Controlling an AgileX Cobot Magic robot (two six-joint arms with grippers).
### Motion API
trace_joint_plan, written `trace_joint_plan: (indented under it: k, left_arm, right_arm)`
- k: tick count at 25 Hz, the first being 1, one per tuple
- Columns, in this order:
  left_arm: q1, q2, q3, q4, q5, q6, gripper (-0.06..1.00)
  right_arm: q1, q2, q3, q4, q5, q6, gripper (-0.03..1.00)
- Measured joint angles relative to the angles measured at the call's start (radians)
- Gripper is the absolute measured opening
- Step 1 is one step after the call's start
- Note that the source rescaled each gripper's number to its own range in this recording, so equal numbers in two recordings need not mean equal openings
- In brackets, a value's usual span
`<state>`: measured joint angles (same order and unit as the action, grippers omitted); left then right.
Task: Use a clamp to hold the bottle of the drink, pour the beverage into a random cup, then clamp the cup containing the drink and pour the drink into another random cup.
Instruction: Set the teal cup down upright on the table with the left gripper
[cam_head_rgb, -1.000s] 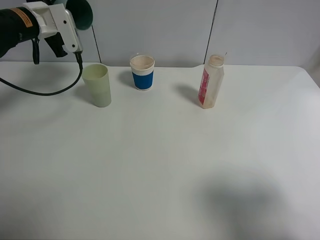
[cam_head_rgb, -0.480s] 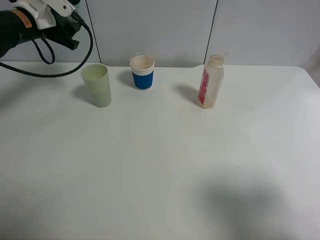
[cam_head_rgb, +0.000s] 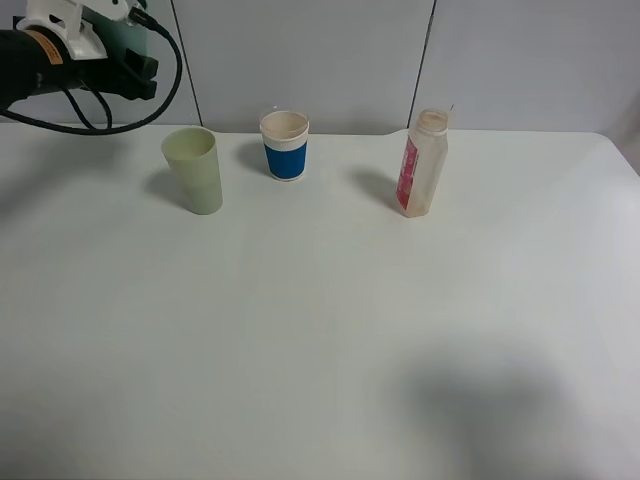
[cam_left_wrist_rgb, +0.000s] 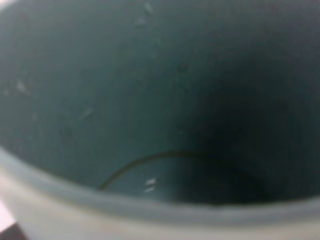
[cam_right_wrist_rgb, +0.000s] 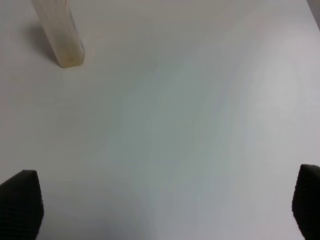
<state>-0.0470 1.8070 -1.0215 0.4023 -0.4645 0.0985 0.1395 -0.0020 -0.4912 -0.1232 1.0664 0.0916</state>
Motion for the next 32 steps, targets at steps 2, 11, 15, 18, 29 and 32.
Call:
trace_joint_plan:
  k: [2,11,15,18,29,32]
  left_arm:
    - [0.005,0.000,0.000,0.000,0.001,-0.051,0.00]
    - [0.114,0.000,0.002,0.039,-0.002,-0.291,0.00]
    - [0.144,0.000,0.034,0.087,-0.053,-0.354,0.00]
    - [0.180,0.000,0.109,0.146,-0.194,-0.418,0.00]
    - [0.254,0.002,0.283,0.155,-0.426,-0.430,0.00]
    - [0.254,0.003,0.326,0.069,-0.456,-0.388,0.00]
  right_arm:
    - [0.000,0.000,0.000,0.000,0.000,0.000,1.00]
    - [0.000,0.000,0.000,0.000,0.000,0.000,1.00]
    - [0.000,0.000,0.000,0.000,0.000,0.000,1.00]
    - [0.000,0.000,0.000,0.000,0.000,0.000,1.00]
    - [0.000,0.000,0.000,0.000,0.000,0.000,1.00]
    - [0.000,0.000,0.000,0.000,0.000,0.000,1.00]
